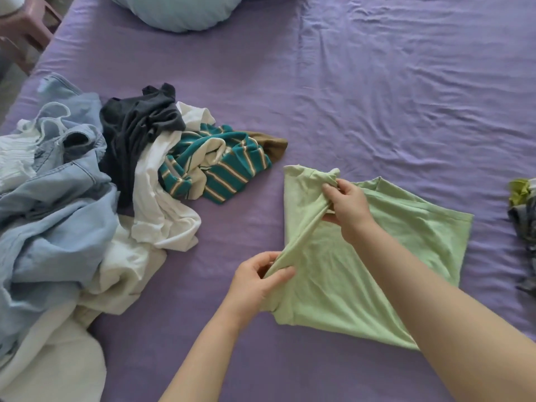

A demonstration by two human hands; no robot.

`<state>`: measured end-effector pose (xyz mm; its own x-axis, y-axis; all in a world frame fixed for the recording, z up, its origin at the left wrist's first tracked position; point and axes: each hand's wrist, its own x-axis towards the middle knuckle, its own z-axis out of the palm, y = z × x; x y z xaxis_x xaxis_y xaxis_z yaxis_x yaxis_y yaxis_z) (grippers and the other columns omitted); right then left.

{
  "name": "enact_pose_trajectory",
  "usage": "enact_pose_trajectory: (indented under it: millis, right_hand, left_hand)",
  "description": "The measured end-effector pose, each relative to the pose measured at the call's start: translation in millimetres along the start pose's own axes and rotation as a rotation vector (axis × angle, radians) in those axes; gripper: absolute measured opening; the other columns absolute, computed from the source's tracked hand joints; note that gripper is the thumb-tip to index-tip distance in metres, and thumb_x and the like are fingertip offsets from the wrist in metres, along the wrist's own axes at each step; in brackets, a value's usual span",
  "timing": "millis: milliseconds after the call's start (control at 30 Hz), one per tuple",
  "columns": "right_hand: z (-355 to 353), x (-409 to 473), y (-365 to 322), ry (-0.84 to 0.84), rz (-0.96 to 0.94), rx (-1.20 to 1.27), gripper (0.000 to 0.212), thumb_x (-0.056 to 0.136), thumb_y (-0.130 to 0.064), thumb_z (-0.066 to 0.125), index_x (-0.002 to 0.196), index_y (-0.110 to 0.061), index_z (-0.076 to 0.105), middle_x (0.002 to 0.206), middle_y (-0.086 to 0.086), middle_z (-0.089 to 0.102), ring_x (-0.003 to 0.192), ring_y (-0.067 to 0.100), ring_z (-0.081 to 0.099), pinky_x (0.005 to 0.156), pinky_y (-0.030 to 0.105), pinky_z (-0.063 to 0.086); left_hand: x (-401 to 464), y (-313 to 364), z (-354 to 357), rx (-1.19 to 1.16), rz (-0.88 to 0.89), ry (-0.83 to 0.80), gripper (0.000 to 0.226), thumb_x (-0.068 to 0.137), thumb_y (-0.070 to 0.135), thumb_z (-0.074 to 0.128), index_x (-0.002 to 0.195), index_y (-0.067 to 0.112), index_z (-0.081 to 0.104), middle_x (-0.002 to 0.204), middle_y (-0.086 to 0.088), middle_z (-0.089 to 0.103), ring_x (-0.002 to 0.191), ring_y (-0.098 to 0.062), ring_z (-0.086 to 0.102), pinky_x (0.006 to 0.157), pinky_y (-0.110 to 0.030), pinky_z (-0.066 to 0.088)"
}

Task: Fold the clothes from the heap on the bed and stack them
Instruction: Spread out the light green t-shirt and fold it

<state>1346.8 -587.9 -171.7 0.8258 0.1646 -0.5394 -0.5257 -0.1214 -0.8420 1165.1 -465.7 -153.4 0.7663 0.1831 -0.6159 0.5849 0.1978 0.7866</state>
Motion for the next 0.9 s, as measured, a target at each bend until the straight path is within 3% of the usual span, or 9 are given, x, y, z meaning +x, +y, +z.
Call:
enact_pose_trajectory:
  millis: [133, 233, 300, 467, 533, 633, 733, 833, 900]
  right_hand:
    - [-69, -2, -22, 0.06, -0.024, -0.039, 0.016, 0.094, -0.008, 0.05, 0.089, -0.019, 0.061, 0.075, -0.003, 0.059, 0.052, 0.001, 0.057, 0.046, 0.018, 0.049]
    - [-122, -5, -26, 0.073, -0.056, -0.146, 0.023, 0.095, -0.007, 0.046, 0.099, -0.023, 0.061, 0.076, -0.006, 0.061, 0.051, -0.002, 0.058, 0.044, 0.016, 0.047]
    - [-155, -7, -23, 0.086, -0.075, -0.227, 0.028, 0.096, -0.009, 0.045, 0.11, -0.03, 0.057, 0.081, -0.01, 0.061, 0.059, -0.001, 0.058, 0.042, 0.013, 0.044]
    - [-225, -1, 0, 0.043, -0.012, -0.278, 0.036, 0.099, -0.013, 0.041, 0.122, -0.038, 0.052, 0.092, -0.01, 0.063, 0.073, 0.007, 0.057, 0.055, 0.023, 0.046]
    - [-248, 4, 9, 0.026, 0.019, -0.269, 0.037, 0.1, -0.013, 0.04, 0.121, -0.041, 0.051, 0.091, -0.014, 0.063, 0.069, 0.002, 0.059, 0.052, 0.023, 0.049]
    - [-276, 10, 22, 0.072, 0.028, -0.237, 0.038, 0.1, -0.012, 0.04, 0.128, -0.036, 0.049, 0.091, -0.012, 0.061, 0.069, 0.003, 0.058, 0.049, 0.018, 0.05]
    - [-292, 14, 36, 0.115, 0.034, -0.259, 0.04, 0.099, -0.011, 0.043, 0.138, -0.02, 0.043, 0.11, -0.004, 0.061, 0.088, 0.011, 0.059, 0.069, 0.026, 0.054]
    - [-299, 5, 53, 0.189, -0.179, -0.845, 0.057, 0.093, -0.015, 0.056, 0.144, -0.009, 0.034, 0.141, 0.014, 0.045, 0.126, 0.031, 0.046, 0.104, 0.043, 0.037]
    - [-293, -10, 67, 0.143, -0.416, -1.157, 0.06, 0.089, -0.021, 0.061, 0.143, -0.011, 0.038, 0.147, 0.016, 0.038, 0.138, 0.033, 0.031, 0.11, 0.044, 0.026]
  left_hand:
    - [-8, 14, 64, 0.186, 0.079, -0.12, 0.03, 0.083, 0.017, 0.073, 0.109, 0.031, 0.07, 0.092, -0.001, 0.072, 0.083, -0.008, 0.065, 0.077, -0.026, 0.054]
    - [-6, 12, 122, 0.382, 0.157, -0.202, 0.045, 0.079, 0.01, 0.065, 0.119, 0.031, 0.064, 0.082, 0.018, 0.065, 0.069, 0.01, 0.054, 0.069, -0.01, 0.044]
    - [-4, 6, 160, 0.407, 0.144, -0.302, 0.05, 0.076, 0.008, 0.059, 0.121, 0.028, 0.062, 0.087, 0.017, 0.062, 0.071, 0.008, 0.053, 0.072, -0.014, 0.045]
    - [7, -19, 234, 0.511, 0.102, -0.343, 0.057, 0.071, 0.018, 0.055, 0.126, 0.033, 0.055, 0.106, 0.013, 0.058, 0.104, -0.011, 0.06, 0.091, -0.031, 0.05]
    - [13, -32, 256, 0.573, 0.097, -0.351, 0.062, 0.076, 0.015, 0.057, 0.135, 0.029, 0.049, 0.124, -0.001, 0.055, 0.116, -0.017, 0.054, 0.099, -0.032, 0.045]
    - [23, -46, 283, 0.663, 0.067, -0.354, 0.069, 0.08, 0.016, 0.059, 0.145, 0.026, 0.038, 0.134, -0.005, 0.048, 0.126, -0.018, 0.046, 0.105, -0.026, 0.037]
    - [28, -59, 304, 0.701, 0.043, -0.384, 0.072, 0.083, 0.02, 0.062, 0.148, 0.026, 0.032, 0.131, -0.006, 0.047, 0.12, -0.02, 0.049, 0.101, -0.024, 0.038]
    - [28, -65, 308, 0.661, 0.089, -0.335, 0.059, 0.088, 0.025, 0.062, 0.143, 0.022, 0.041, 0.122, -0.006, 0.053, 0.109, -0.02, 0.055, 0.1, -0.028, 0.041]
    - [32, -69, 297, 0.728, 0.245, -0.157, 0.046, 0.089, 0.014, 0.058, 0.135, 0.016, 0.054, 0.122, -0.007, 0.056, 0.114, -0.02, 0.052, 0.103, -0.027, 0.037]
